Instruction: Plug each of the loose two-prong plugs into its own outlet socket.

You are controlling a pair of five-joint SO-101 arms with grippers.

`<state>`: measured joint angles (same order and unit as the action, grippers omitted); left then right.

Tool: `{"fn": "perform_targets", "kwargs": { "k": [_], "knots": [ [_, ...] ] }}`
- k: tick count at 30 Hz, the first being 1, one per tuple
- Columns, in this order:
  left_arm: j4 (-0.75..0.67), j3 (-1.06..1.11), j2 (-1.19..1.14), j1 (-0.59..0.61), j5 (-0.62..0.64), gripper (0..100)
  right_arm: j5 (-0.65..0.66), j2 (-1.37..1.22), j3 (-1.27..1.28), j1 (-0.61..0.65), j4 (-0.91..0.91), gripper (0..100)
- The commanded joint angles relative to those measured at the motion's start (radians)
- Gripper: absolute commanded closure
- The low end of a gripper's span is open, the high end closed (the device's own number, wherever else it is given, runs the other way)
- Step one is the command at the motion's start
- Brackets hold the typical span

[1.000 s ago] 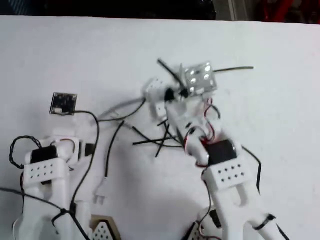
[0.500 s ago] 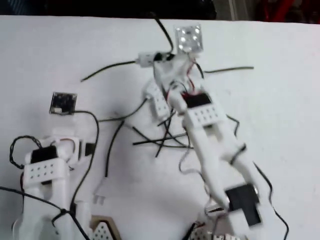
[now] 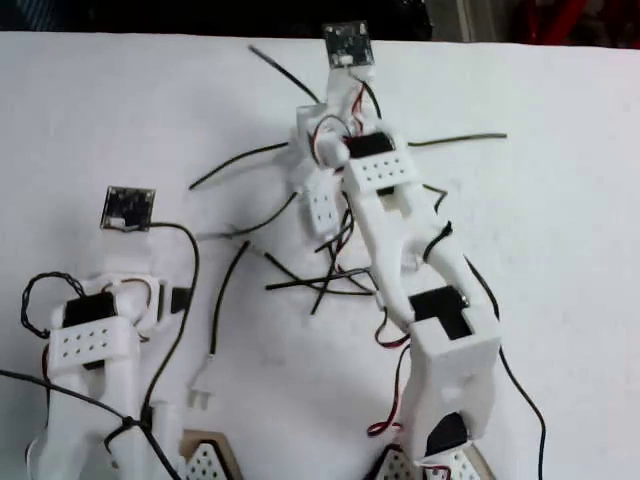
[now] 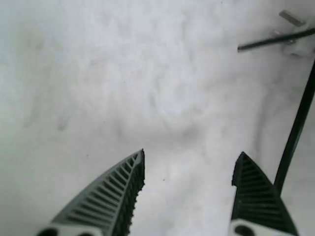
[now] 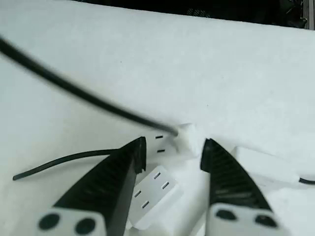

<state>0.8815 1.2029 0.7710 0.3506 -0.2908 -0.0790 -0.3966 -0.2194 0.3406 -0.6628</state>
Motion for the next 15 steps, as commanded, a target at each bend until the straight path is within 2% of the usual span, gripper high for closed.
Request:
{"fn": "perform_targets", "kwargs": {
  "k": [1, 8, 10, 15],
  "knots": [
    [-0.017, -0.006, 0.028, 0.008, 0.002, 71, -0.009, 0.022, -0.121, -0.013, -0.150, 78.7],
    [-0.017, -0.006, 0.025, 0.008, 0.000, 71, 0.017, 0.137, -0.146, -0.053, -0.489, 78.6],
    [-0.017, -0.006, 0.025, 0.008, 0.000, 71, 0.097, 0.168, -0.146, -0.077, -0.584, 78.6],
    [-0.017, -0.006, 0.025, 0.008, 0.000, 71, 0.405, 0.217, -0.146, -0.124, -0.819, 78.6]
  ]
}}
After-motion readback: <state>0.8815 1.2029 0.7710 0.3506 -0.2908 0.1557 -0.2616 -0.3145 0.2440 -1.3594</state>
